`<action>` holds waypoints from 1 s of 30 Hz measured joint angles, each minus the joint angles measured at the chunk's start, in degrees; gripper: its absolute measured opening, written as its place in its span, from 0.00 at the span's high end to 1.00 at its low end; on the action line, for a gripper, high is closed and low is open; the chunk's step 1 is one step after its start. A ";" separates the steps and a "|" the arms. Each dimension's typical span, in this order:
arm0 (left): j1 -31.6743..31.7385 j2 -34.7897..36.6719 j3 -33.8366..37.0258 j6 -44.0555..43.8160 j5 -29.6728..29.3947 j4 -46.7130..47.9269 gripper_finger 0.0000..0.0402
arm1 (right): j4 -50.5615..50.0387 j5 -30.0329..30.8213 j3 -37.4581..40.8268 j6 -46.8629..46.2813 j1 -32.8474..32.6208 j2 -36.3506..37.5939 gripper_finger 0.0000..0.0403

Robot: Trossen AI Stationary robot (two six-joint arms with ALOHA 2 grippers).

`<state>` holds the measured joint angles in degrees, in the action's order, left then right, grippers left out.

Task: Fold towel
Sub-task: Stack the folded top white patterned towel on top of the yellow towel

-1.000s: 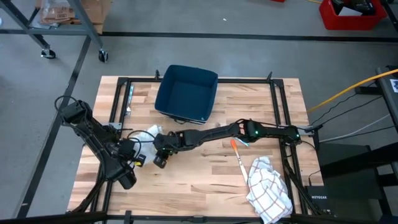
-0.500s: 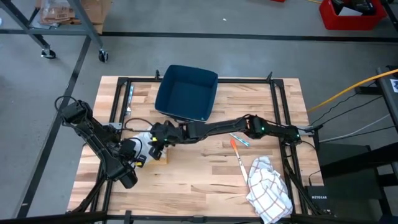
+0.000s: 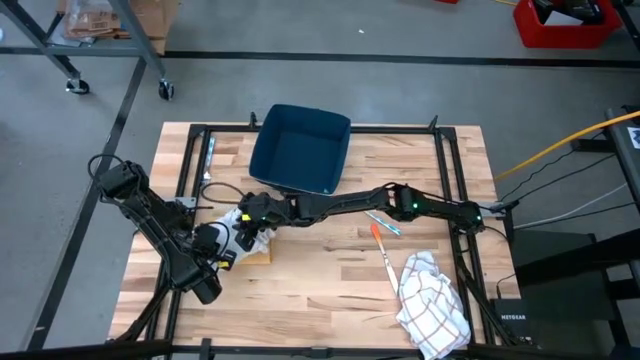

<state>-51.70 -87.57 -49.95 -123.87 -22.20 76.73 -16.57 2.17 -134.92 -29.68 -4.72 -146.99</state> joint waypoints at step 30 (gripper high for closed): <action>0.00 0.00 -0.02 1.29 -1.78 -3.95 0.99 | 0.47 0.25 0.01 1.17 -0.23 -3.82 0.69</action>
<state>-51.70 -87.57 -49.98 -122.58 -23.98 72.77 -16.10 2.42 -134.91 -28.51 -4.95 -150.81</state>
